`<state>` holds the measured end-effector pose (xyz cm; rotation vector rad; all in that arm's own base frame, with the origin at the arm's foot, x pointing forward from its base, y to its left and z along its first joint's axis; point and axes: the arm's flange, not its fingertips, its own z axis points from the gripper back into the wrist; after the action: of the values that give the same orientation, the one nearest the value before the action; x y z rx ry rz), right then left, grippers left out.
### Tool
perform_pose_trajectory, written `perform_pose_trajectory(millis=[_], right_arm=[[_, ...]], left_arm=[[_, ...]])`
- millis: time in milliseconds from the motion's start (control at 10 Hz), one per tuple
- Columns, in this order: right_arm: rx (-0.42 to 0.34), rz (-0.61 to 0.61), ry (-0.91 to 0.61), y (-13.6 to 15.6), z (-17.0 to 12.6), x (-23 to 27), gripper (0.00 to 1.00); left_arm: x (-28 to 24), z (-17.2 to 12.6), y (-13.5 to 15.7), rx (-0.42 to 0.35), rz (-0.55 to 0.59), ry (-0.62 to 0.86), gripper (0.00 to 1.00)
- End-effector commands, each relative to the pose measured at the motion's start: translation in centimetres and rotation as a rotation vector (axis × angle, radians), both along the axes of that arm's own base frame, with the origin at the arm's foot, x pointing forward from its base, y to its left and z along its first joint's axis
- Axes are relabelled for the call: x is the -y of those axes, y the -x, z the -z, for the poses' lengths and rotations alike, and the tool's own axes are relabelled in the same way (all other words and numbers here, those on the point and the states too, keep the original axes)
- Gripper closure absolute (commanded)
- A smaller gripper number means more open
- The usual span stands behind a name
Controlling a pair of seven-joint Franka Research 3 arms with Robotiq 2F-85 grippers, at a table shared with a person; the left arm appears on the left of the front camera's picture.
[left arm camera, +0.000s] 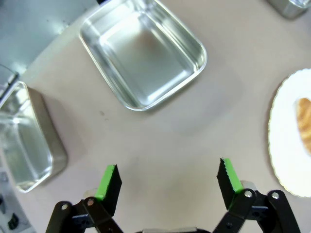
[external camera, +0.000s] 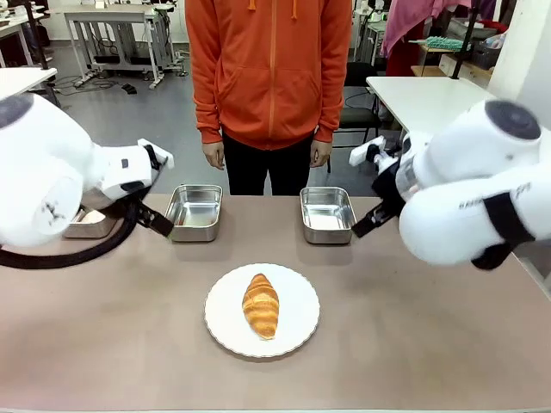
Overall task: Place the bread in the container.
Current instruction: Place the Butter Roll into the Airtight Container indicated by the human.
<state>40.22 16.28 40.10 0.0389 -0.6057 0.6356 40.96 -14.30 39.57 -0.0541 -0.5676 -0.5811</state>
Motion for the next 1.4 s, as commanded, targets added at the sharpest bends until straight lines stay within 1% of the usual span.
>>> perform_pose_trajectory(millis=[0, 100, 200, 300, 400, 500, 600, 700, 800, 900, 1000, 1300], right_arm=[[0.007, 0.003, -0.058, -1.1, -6.3, 3.0, 0.0], [-0.017, -0.005, -0.089, -1.7, -8.7, 5.6, 0.0], [-0.018, -0.015, -0.092, -2.0, -10.2, 7.9, 0.0], [-0.023, -0.022, -0.101, -2.2, -11.7, 11.3, 0.0], [-0.019, -0.077, -0.138, -2.1, -13.0, 15.5, 0.0], [-0.013, -0.084, -0.181, -2.0, -13.7, 19.0, 0.0], [-0.032, -0.117, -0.192, -2.1, -13.8, 22.0, 0.0], [-0.037, -0.122, -0.195, -2.3, -13.5, 24.1, 0.0], [-0.024, -0.166, -0.215, -2.5, -12.6, 25.8, 0.0], [0.002, -0.216, -0.224, -2.4, -11.9, 26.3, 0.0], [-0.019, -0.11, -0.194, -1.1, -13.3, 25.3, 0.0], [-0.019, -0.11, -0.194, -1.1, -13.3, 25.3, 0.0]], left_arm=[[-3.8, -6.0, -1.4, -0.027, 0.006, 0.064, 0.0], [-6.0, -8.6, -2.3, -0.049, 0.031, 0.102, 0.0], [-7.8, -10.2, -3.0, -0.071, 0.07, 0.137, 0.0], [-10.4, -11.4, -3.7, -0.097, 0.149, 0.185, 0.0], [-14.0, -12.1, -4.1, -0.105, 0.23, 0.236, 0.0], [-17.6, -12.1, -4.4, -0.089, 0.315, 0.29, 0.0], [-21.0, -11.4, -4.3, -0.066, 0.399, 0.345, 0.0], [-23.7, -10.6, -4.0, -0.029, 0.445, 0.382, 0.0], [-25.5, -10.1, -3.3, 0.025, 0.485, 0.392, 0.0], [-26.1, -10.0, -3.0, 0.066, 0.451, 0.422, 0.0], [-24.5, -10.9, -2.0, 0.021, 0.428, 0.366, 0.0], [-24.5, -10.9, -2.0, 0.021, 0.428, 0.366, 0.0]])
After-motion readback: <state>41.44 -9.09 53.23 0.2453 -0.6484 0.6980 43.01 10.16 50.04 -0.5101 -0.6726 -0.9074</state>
